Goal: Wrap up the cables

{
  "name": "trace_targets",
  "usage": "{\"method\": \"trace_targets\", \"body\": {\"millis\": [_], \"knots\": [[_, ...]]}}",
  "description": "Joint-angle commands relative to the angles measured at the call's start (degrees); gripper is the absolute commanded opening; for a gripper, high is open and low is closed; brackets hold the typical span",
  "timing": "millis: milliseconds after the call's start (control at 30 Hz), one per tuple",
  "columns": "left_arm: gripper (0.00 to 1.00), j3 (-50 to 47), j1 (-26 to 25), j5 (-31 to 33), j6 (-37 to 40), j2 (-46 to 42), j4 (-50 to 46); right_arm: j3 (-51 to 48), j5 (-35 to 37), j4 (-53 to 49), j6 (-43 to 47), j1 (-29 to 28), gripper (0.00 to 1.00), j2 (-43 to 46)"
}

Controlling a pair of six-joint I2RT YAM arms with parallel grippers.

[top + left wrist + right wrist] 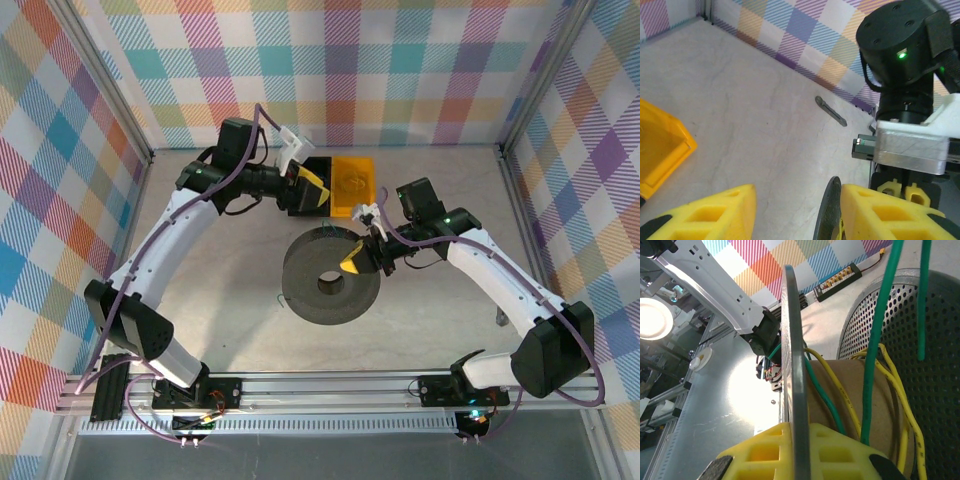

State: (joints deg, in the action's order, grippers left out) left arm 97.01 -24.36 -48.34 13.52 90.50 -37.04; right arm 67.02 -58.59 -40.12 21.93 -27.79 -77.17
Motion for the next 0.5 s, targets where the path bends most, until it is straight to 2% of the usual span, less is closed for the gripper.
{"method": "trace_targets", "body": {"millis": [0,167,333,467], "knots": [[0.48,0.2,1.2,-0.1,0.0,-2.5,1.8,-0.5,-4.7,0.3,2.0,0.5,0.00,2.0],[0.48,-4.2,1.5,-1.5,0.0,-4.5,2.6,0.0,-8.0,-1.4,3.1,1.5,0.00,2.1],[0.40,-10.2,1.5,-3.8,-1.2,-5.9,6.3,2.9,-11.3,-8.4,7.8,2.0,0.00,0.8],[0.38,-11.3,1.5,-5.0,-2.3,-5.0,8.1,3.8,-11.6,-9.6,8.3,2.0,0.00,-0.3]]}}
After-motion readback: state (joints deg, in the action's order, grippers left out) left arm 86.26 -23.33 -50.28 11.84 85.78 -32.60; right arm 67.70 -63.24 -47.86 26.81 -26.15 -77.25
